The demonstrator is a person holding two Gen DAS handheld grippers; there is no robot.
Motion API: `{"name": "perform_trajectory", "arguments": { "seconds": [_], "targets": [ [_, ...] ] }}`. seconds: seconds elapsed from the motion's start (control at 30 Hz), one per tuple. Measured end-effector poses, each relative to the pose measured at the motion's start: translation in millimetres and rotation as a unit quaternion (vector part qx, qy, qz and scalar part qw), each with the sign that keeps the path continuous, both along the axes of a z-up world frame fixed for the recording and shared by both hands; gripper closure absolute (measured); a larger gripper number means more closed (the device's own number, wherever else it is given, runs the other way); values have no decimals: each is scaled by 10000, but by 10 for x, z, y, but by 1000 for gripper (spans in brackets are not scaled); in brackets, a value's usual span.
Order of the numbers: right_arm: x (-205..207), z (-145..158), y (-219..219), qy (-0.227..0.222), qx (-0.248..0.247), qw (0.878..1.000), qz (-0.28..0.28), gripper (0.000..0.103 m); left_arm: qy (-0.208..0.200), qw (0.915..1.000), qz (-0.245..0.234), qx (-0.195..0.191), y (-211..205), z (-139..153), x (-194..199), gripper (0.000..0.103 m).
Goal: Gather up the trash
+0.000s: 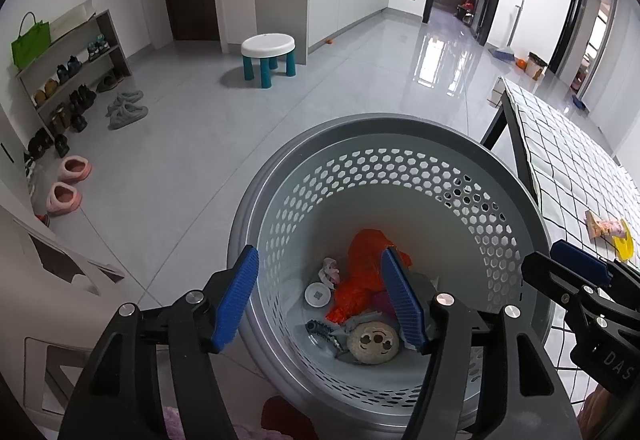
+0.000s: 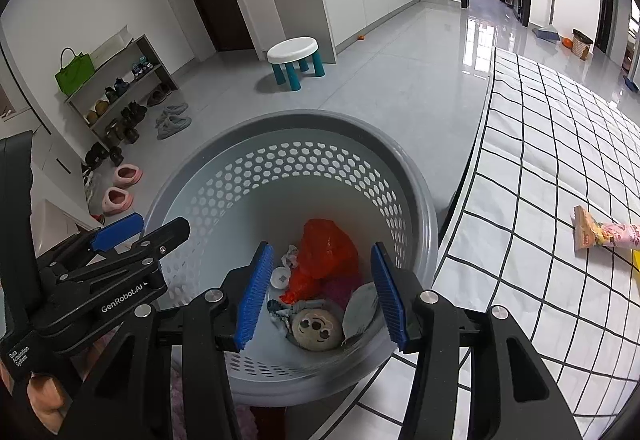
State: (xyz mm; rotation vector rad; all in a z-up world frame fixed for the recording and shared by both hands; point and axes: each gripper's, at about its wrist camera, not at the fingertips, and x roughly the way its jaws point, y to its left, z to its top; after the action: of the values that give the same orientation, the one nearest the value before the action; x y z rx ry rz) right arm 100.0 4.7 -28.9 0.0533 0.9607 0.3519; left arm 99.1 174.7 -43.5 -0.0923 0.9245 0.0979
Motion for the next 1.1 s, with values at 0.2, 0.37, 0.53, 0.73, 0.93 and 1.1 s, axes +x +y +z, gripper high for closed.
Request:
{"name": "perform_trajectory", "arguments": {
  "seconds": [0.2,0.37,0.53,0.73,0.93,1.1],
  "targets": [
    [-7,18,-16,-15,1,10000,-21,51,-14,10000,24,2,7,8,-3,37],
    [-16,46,-39,-25,8,10000,-58,51,-32,10000,24,7,8,18,-14,33],
    [-44,48,-66,-35,19,9999,-105,47,-78,10000,47,-2,25,35,-26,28],
    [-96,83,-117,-76,30,9998,-156,46,-135,9999,57,13,15,60,-56,26],
    [-192,135,-257,-127,78,9995,-264,43,-232,9996,-97,92,-99,132,-102,26],
    [-309,169,-465,-169,125,9987,-466,43,-317,9987,-342,209,-305,217,-151,26]
  ]
}}
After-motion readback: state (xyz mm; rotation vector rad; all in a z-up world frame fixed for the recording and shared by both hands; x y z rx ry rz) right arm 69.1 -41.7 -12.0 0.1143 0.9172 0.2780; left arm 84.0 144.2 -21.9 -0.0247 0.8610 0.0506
